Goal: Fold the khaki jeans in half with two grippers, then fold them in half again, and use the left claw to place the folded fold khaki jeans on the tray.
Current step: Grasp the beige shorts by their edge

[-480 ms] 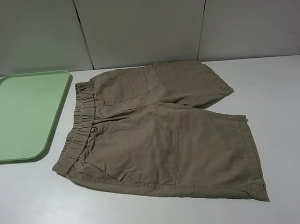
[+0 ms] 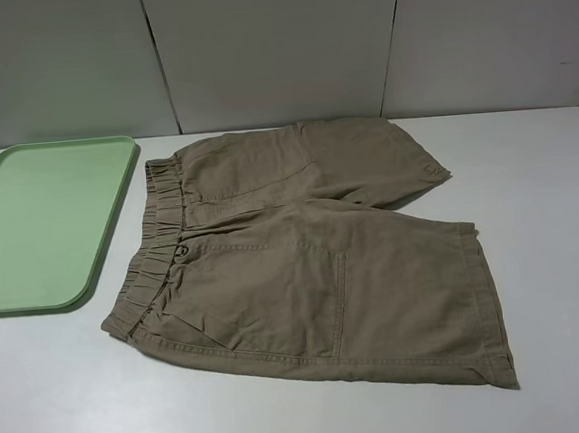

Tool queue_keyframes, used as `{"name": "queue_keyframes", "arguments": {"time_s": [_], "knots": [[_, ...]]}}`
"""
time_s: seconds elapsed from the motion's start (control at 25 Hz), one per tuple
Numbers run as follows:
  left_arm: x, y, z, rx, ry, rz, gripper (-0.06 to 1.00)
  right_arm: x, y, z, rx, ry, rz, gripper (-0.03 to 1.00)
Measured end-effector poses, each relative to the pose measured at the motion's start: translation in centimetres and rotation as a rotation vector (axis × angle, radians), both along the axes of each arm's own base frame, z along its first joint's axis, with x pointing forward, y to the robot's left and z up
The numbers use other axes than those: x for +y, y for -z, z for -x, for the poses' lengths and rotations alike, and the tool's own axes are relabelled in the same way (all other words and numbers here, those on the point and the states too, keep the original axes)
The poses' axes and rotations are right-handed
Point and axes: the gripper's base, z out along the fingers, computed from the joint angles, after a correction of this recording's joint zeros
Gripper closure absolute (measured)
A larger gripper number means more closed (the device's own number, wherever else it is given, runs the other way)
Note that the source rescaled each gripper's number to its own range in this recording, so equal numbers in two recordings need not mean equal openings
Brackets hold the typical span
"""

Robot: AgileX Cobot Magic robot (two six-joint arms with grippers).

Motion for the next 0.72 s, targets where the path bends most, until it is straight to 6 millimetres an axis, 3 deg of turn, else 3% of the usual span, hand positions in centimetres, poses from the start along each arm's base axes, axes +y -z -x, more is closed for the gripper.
{"name": "queue_keyframes", "arguments": {"time_s": [0.72], "knots": [[0.0, 0.0, 0.0, 0.0, 0.0, 0.0, 0.08, 0.0, 0.0, 0.0, 0.0, 0.0, 0.0, -0.02]]}}
